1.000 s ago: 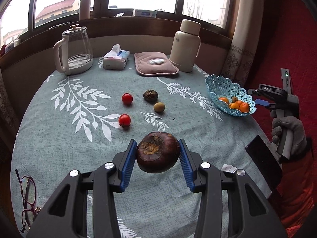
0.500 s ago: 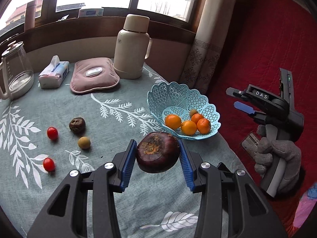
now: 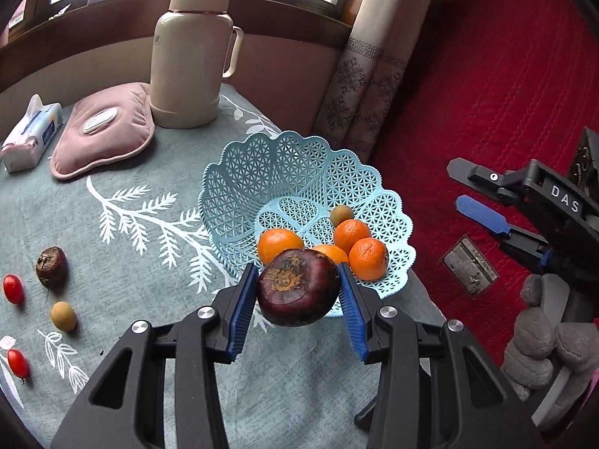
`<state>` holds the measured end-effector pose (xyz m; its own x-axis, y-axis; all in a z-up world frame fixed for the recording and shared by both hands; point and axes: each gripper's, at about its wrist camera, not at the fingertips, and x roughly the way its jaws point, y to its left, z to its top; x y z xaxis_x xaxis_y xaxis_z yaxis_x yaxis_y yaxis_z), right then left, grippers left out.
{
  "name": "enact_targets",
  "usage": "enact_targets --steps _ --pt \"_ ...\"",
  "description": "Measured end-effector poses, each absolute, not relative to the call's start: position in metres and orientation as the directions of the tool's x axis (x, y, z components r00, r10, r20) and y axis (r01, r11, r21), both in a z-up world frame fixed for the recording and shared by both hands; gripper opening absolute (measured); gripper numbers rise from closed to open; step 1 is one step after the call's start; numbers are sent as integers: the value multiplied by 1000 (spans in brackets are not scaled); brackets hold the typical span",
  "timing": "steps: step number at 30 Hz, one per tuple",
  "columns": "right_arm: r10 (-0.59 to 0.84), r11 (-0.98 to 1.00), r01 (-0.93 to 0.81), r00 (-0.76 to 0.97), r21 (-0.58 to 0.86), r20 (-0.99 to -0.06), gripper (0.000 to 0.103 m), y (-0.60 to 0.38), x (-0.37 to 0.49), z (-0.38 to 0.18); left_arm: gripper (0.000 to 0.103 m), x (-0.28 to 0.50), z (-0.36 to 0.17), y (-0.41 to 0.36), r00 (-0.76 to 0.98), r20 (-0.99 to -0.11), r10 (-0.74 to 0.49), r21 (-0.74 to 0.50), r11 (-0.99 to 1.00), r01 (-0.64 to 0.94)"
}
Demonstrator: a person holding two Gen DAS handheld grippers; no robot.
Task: Organize fruits
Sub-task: 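Carry the dark brown fruit into the basket and open the left tool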
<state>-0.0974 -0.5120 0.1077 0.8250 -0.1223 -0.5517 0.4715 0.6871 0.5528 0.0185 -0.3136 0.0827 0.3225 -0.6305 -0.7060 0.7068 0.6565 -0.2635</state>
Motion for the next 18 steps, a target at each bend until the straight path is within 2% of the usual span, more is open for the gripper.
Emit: enact_targets --steps 4,5,7,12,18 --pt "-126 674 482 822 560 -556 58 -517 -98 104 46 28 71 -328 310 -726 -613 -267 668 695" --pt "-126 672 484 821 561 -557 58 -518 -98 104 56 31 69 -330 309 -728 -612 -275 673 686" --pt "-127 669 487 819 562 -559 58 -519 -97 102 69 35 68 -328 320 -711 -626 -298 680 670" --pt "-129 664 492 817 563 -561 58 -520 -97 101 69 36 71 -325 323 -701 -636 -312 681 662" --pt "-125 671 481 823 564 -554 58 -517 -98 104 71 31 77 -319 374 -695 -614 -271 705 655"
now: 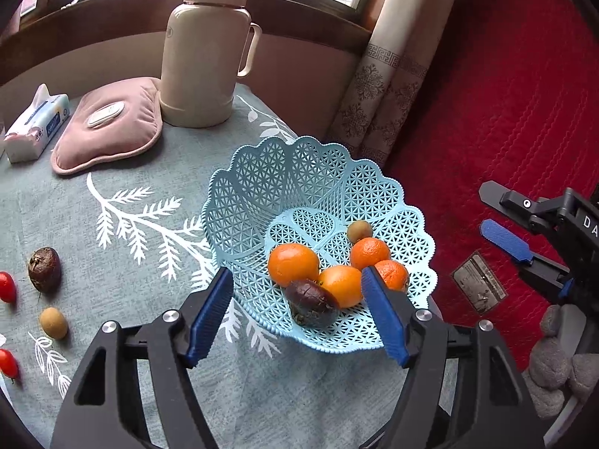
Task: Organize fruits
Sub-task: 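Carry the dark brown fruit into the basket and open the left tool, then withdraw both tools from the basket back over the remaining fruits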
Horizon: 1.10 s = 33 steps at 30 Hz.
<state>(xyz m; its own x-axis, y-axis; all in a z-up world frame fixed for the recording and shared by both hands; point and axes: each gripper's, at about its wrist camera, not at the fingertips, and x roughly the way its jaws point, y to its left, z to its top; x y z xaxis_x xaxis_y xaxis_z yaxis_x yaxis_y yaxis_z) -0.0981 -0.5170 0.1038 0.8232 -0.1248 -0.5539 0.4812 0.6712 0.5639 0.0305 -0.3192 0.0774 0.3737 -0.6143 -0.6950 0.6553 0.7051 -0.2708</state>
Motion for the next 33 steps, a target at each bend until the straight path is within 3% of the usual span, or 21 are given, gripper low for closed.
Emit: enact_targets --steps 20,28,33 --pt "-119 669 475 828 572 -548 58 -516 -98 104 74 39 58 -319 512 -749 -421 -45 803 594" --pt "-112 680 469 826 564 -553 58 -507 -93 104 73 42 52 -317 484 -777 -403 -50 806 590" --pt "-95 705 448 828 550 -552 58 -496 -88 106 73 34 66 -308 518 -743 -424 -51 807 588"
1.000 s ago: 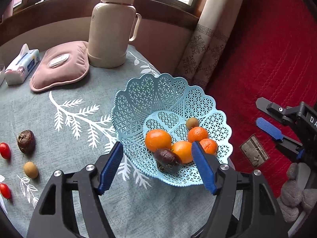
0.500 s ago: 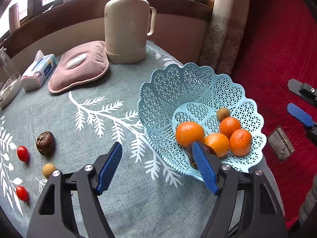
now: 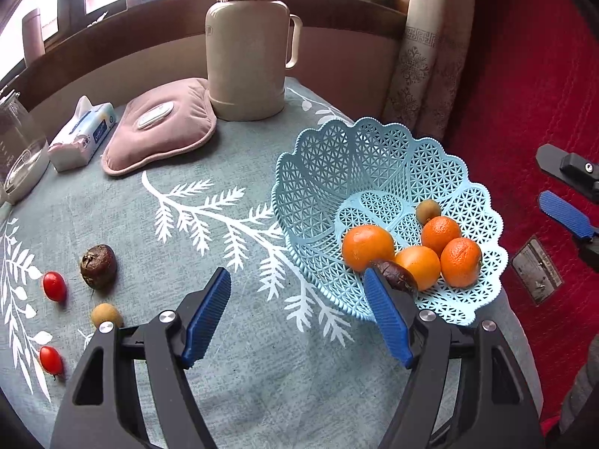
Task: Organize fruits
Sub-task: 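Withdraw both tools from the basket back over the remaining fruits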
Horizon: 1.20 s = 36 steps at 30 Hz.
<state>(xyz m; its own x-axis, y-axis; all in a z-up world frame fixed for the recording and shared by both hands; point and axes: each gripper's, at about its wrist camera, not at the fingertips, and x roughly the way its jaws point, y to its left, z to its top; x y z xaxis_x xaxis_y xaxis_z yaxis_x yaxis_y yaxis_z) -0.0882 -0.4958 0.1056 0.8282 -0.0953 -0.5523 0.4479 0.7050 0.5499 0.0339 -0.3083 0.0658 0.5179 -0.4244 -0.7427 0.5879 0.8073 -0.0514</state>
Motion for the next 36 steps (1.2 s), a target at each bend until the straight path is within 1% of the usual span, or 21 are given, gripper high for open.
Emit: enact_targets --steps 4,5,6,7,9,11,18,23,25,27,31,36 --pt "-91 718 436 832 543 -547 58 -488 -87 108 74 28 81 -297 552 -710 -438 -49 812 581" --pt "-89 721 432 833 542 -546 58 -486 -87 109 82 27 85 -293 558 -703 -441 -52 814 578" --pt "-88 724 428 835 540 -544 58 -484 -87 110 87 26 89 -288 567 -693 -445 -55 817 573" --pt "-87 727 424 837 540 -541 58 -483 -87 110 91 25 93 -283 581 -680 -448 -58 823 566" --pt "-85 732 417 841 538 -535 58 -480 -87 112 91 25 100 -273 604 -663 -443 -56 833 550" --pt "-87 737 414 843 535 -531 64 -477 -87 113 91 26 105 -264 610 -655 -446 -69 839 540" --pt "-79 750 399 846 528 -527 64 -469 -85 115 91 27 117 -228 639 -630 -441 -98 862 498" --pt "-67 762 381 850 524 -522 64 -463 -82 115 91 28 117 -199 675 -618 -404 -100 891 442" --pt "-63 768 373 853 521 -518 65 -459 -82 116 91 29 115 -187 687 -618 -383 -92 903 420" --pt "-58 775 363 856 517 -514 65 -455 -81 116 94 30 113 -175 693 -621 -367 -92 912 400" --pt "-48 791 345 858 506 -511 68 -447 -79 116 94 34 107 -150 701 -630 -335 -107 931 349" --pt "-33 807 326 857 492 -514 68 -437 -76 116 94 39 99 -123 703 -642 -305 -118 946 303"
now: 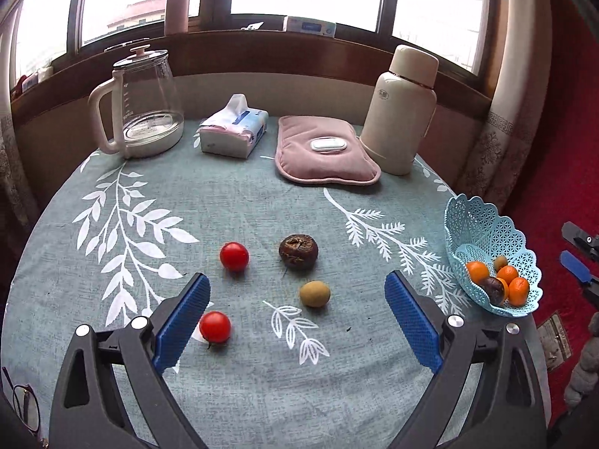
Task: Organize fruits
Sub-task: 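Withdraw both tools from the basket back over the remaining fruits, then close the left tool on the red cherry tomato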
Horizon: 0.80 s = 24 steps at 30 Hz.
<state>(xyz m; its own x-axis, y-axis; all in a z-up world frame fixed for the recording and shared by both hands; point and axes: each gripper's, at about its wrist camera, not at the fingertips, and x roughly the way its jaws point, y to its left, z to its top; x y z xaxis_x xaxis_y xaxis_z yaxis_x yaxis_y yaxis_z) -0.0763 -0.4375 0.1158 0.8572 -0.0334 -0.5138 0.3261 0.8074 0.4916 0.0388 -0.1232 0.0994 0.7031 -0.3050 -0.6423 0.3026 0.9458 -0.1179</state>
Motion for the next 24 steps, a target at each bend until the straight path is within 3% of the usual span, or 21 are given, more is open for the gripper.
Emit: enact_targets --steps 13,16,21,24 --pt "-9 831 303 846 466 -534 68 -422 -68 111 93 50 74 -82 683 -695 -225 -116 972 202" --pt "-5 837 299 842 459 -539 68 -417 -66 109 82 54 64 -79 660 -717 -224 -124 973 196" --pt "2 844 292 838 450 -546 68 -413 -63 108 78 56 50 -80 636 -740 -217 -116 973 198" --pt "6 848 287 836 446 -549 68 -410 -62 107 70 57 43 -81 623 -753 -210 -112 975 193"
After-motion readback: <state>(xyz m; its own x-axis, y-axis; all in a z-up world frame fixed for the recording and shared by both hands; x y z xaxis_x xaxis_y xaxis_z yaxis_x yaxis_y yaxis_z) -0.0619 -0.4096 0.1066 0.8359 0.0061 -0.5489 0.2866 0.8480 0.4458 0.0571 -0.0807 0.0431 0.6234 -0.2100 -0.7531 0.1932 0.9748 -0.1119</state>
